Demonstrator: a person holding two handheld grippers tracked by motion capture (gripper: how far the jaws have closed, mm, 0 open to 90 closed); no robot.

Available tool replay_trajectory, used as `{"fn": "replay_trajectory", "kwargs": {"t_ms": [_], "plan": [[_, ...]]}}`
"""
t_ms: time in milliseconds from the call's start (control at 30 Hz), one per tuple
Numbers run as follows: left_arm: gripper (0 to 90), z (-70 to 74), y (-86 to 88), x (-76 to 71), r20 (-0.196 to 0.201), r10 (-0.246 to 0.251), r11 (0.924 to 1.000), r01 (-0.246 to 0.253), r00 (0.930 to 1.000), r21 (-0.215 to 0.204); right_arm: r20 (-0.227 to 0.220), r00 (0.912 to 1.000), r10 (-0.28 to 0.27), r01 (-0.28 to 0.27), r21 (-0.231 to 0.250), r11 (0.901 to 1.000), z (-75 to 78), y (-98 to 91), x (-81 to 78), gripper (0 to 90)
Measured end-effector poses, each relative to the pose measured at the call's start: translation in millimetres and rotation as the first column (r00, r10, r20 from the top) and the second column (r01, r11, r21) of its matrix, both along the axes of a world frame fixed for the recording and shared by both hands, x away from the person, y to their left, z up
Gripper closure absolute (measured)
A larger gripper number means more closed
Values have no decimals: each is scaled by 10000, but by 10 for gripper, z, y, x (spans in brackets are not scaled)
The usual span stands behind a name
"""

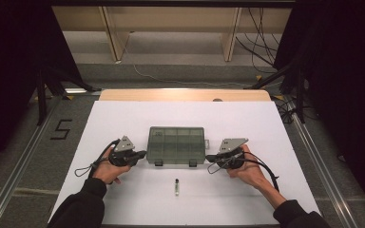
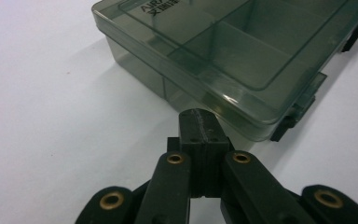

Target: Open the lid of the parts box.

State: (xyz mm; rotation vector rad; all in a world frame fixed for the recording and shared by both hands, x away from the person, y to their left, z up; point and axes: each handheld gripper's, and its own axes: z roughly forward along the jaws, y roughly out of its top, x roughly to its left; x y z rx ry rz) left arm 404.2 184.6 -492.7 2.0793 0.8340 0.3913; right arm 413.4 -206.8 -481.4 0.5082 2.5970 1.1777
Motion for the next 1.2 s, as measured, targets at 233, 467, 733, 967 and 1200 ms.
{"fn": "replay_trajectory", "kwargs": {"t_ms": [233, 467, 733, 967, 1200], "plan": [[895, 23, 14, -20, -34, -180, 9998, 180, 9998, 37, -1, 10000, 75, -75, 247, 9997, -1, -5, 6, 900], [895, 76, 0, -48, 7, -239, 9997, 239, 9997, 1, 63, 10000, -24, 20, 586, 9983, 26, -14, 14, 900], [895, 203, -64, -51, 584, -129, 9969, 173, 9982, -763, 614, 9978, -244, 162, 1300, 9914, 125, 13, 58, 900], [895, 309, -100, -22, 955, 211, 9923, -92, 9952, -1238, 1004, 9939, -465, 281, 1772, 9838, 205, 26, 121, 900], [895, 400, -121, 19, 1235, 540, 9867, -340, 9909, -1592, 1189, 9905, -695, 438, 2065, 9775, 277, 37, 188, 900]]}}
